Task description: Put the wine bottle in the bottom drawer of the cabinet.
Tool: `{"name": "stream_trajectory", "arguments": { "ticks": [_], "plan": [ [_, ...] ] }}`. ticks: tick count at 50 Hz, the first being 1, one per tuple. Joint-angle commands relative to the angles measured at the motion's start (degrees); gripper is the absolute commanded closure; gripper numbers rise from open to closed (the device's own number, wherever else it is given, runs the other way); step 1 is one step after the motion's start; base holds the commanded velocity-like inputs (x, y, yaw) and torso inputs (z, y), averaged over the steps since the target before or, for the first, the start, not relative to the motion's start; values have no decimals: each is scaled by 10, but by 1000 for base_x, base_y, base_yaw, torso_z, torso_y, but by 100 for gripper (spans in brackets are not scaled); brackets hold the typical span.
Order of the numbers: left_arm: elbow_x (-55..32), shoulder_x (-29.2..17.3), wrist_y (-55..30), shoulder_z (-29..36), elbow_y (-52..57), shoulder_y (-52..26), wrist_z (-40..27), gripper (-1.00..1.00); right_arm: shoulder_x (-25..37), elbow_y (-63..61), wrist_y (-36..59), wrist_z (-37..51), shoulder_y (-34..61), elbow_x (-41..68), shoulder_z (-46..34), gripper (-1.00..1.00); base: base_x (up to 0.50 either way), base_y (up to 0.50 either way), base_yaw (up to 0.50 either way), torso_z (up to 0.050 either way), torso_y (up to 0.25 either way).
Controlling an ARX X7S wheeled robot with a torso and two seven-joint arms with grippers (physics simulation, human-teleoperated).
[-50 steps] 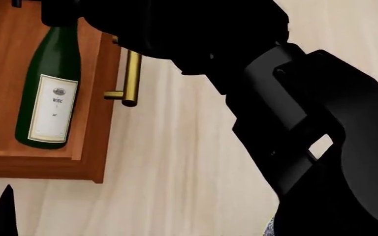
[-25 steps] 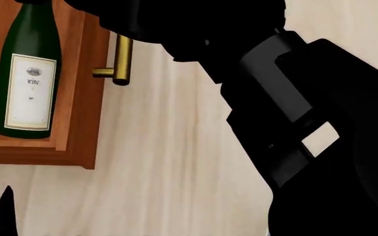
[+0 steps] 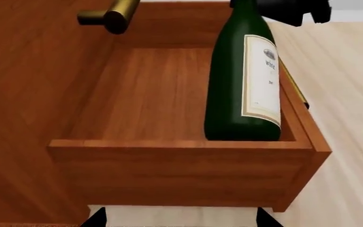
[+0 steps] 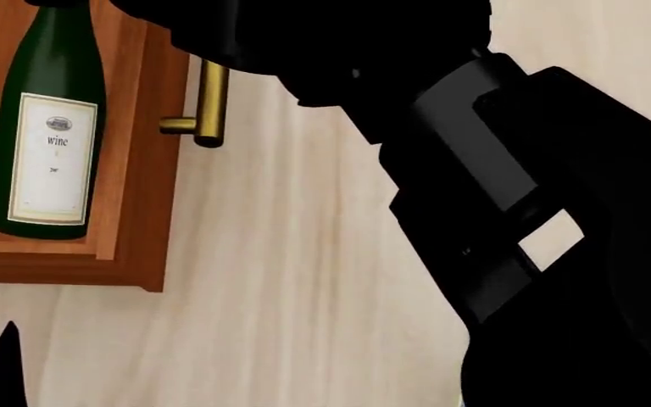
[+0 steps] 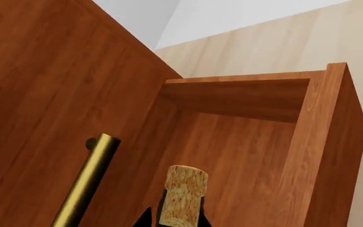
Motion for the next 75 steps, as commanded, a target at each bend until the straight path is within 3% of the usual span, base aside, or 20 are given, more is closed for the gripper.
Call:
{"name": "stream_trajectory", "arguments": {
  "ticks": [1,5,6,43,44,50,75],
  "plan": [
    [3,-2,8,-2,-6,7,3,-100,-1,-26,25,22,-44,43,-172,100,0,0,0,0,0],
    [4,-3,11,-2,-7,11,3,-100,-1,-26,25,22,-44,43,-172,100,0,0,0,0,-6],
    [4,-3,11,-2,-7,11,3,-100,-1,-26,25,22,-44,43,-172,-100,0,0,0,0,0],
    [4,-5,6,-11,-4,16,1,-100,-1,-26,25,22,-44,43,-172,-100,0,0,0,0,-6],
    [4,-5,6,-12,-4,16,2,-100,-1,-69,52,43,10,-9,-167,-100,0,0,0,0,0],
    [2,-4,3,-14,-2,15,1,-100,-1,-69,43,33,34,-19,-167,-100,0,0,0,0,-3],
    [3,-1,-11,-19,7,17,-5,-100,-1,-51,4,-15,84,25,-169,-100,0,0,0,0,-1]
  ]
}}
